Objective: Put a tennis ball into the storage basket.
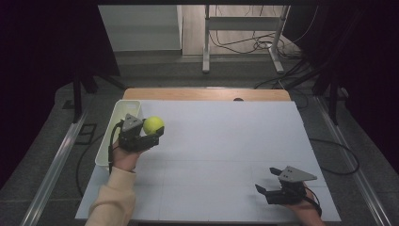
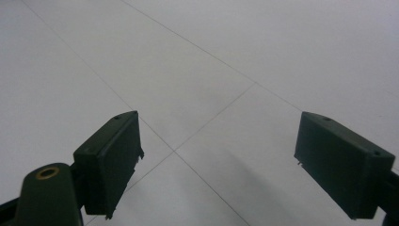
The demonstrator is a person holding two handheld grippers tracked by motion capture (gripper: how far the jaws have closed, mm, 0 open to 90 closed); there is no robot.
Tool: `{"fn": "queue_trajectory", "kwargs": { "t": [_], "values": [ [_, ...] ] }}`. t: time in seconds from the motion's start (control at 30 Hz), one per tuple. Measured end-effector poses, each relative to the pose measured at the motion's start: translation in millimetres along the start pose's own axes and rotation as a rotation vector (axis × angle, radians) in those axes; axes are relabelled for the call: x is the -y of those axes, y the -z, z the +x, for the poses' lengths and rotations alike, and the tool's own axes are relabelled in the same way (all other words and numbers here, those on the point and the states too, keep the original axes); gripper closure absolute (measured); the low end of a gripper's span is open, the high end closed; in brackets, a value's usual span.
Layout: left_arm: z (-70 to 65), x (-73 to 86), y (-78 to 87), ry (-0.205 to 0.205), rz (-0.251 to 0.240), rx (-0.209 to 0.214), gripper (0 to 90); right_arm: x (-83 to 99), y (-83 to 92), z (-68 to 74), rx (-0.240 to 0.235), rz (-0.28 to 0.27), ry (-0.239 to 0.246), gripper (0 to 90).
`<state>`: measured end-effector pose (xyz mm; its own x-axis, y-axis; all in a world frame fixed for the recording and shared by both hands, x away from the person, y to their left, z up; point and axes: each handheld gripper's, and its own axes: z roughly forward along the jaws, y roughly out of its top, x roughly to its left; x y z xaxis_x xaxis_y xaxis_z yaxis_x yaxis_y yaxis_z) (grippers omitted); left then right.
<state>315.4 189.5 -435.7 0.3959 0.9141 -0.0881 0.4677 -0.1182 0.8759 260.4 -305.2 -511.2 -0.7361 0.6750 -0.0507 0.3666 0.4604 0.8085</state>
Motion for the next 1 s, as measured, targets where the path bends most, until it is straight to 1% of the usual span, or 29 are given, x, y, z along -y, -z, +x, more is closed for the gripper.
{"fn": "queue_trajectory", "kwargs": {
  "t": [0.2,0.27,0.57,1.0],
  "values": [
    [7.2,1.5,11.6,0.010,-0.011,-0.019,26.3,0.1,-0.2,0.1,-0.003,-0.001,0.000,15.6],
    [11.4,2.9,16.1,0.017,-0.012,-0.029,26.3,0.0,-0.2,0.1,-0.002,-0.001,0.000,15.5],
    [25.5,8.1,27.9,0.043,-0.018,-0.061,26.3,0.1,-0.3,0.2,-0.003,0.000,0.000,15.6],
    [35.8,13.4,35.9,0.065,-0.021,-0.086,26.3,0.2,-0.7,0.1,-0.006,0.000,0.001,15.6]
  ]
}}
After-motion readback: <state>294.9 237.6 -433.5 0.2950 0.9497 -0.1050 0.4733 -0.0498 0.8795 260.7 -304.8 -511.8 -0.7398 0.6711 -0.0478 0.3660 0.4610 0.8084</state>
